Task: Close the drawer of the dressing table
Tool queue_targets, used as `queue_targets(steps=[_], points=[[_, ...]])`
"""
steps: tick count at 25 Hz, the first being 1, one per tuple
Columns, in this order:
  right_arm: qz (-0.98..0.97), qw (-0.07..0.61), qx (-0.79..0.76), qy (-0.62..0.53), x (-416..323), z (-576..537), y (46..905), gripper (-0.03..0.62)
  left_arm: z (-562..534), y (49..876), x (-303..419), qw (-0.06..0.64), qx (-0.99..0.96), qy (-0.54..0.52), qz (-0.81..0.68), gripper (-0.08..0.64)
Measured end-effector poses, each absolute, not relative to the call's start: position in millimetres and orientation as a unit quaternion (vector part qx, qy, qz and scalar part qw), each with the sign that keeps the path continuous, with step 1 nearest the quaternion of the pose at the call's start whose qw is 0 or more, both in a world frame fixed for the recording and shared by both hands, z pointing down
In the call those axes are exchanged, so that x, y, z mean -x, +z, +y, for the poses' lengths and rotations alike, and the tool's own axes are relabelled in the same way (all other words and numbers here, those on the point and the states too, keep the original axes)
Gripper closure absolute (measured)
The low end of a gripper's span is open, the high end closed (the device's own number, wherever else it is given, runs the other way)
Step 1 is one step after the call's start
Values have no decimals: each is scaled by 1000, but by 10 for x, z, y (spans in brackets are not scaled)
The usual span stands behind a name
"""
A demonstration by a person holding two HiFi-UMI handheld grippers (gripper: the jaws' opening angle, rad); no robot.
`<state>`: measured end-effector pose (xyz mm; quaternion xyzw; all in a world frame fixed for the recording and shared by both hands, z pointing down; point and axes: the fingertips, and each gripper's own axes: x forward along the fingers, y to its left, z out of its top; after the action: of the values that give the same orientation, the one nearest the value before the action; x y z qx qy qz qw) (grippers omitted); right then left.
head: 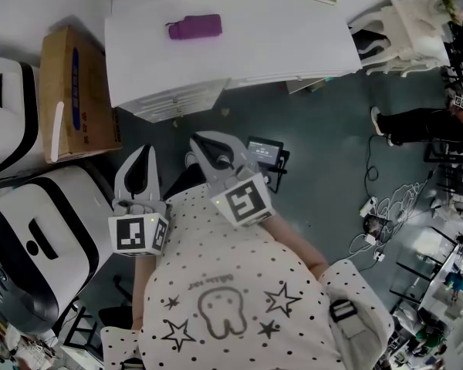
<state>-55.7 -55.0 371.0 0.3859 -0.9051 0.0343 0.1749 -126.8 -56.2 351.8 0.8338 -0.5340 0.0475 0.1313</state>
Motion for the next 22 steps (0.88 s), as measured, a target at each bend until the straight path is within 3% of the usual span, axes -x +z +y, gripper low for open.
queue_targets(steps=[22], points=[[-909, 180, -375, 28, 649, -513, 3713, 589, -537, 3522, 1347, 128, -833, 40, -537, 561]])
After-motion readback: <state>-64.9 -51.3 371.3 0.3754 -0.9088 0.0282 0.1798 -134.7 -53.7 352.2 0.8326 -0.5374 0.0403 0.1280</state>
